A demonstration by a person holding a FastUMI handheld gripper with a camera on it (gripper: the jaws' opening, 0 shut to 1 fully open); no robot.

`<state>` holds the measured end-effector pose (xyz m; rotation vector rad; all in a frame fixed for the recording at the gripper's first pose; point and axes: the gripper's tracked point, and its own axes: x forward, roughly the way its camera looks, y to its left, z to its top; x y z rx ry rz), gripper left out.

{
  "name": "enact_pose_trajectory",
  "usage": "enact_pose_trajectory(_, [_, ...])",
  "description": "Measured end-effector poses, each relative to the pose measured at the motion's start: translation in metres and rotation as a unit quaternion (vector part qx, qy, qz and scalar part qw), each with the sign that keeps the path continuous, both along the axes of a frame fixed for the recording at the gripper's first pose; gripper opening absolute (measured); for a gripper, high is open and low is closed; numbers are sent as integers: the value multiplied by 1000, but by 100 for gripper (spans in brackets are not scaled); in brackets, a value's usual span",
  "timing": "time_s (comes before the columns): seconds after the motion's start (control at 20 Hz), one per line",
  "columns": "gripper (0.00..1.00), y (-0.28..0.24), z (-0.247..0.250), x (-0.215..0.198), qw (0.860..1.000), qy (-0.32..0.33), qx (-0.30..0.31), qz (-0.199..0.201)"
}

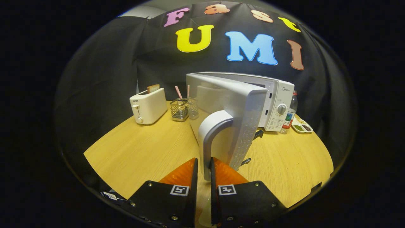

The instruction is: Open the microwave, put the food inside, and close the microwave door.

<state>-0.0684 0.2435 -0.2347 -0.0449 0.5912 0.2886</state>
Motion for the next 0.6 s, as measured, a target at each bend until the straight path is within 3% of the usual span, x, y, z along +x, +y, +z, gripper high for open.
enact_pose_trajectory(0.6, [20,91,2,-34,997,1,23,71])
